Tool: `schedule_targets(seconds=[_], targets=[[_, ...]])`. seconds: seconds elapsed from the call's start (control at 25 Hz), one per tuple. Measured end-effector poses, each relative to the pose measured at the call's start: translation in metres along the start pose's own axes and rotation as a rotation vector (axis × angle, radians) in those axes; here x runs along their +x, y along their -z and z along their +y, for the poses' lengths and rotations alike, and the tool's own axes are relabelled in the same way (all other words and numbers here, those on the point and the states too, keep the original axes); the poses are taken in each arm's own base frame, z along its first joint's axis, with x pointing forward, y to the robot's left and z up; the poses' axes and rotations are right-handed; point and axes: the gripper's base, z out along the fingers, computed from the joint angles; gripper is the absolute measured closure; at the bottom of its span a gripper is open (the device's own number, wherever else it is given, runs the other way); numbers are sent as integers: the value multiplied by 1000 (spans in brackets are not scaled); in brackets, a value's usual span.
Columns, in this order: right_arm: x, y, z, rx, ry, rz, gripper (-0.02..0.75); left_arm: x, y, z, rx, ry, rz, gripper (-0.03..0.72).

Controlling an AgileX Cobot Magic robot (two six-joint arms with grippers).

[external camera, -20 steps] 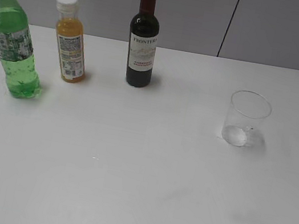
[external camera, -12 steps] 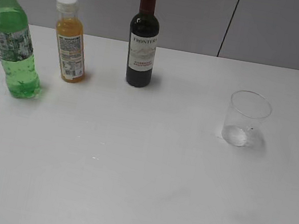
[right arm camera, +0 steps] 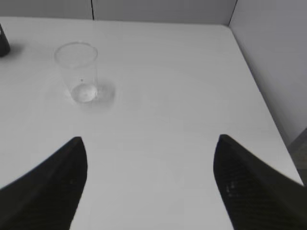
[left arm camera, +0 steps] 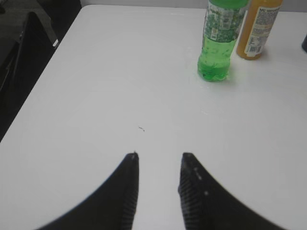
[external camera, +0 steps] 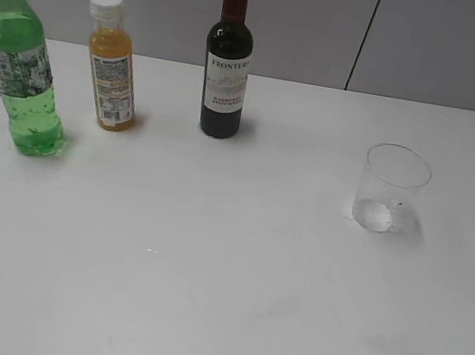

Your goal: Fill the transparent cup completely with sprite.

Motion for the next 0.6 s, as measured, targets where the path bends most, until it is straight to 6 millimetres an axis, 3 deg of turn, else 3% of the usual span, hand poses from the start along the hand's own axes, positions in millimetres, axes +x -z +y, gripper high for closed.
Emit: schedule_targets(seconds=[0.16,0.6], targets=[[-19,-10,-1,2,-4,-106,115,0,0,0,0,0,1,451],[-65,-75,-4,8,-3,-194,126,0,0,0,0,0,1,451]])
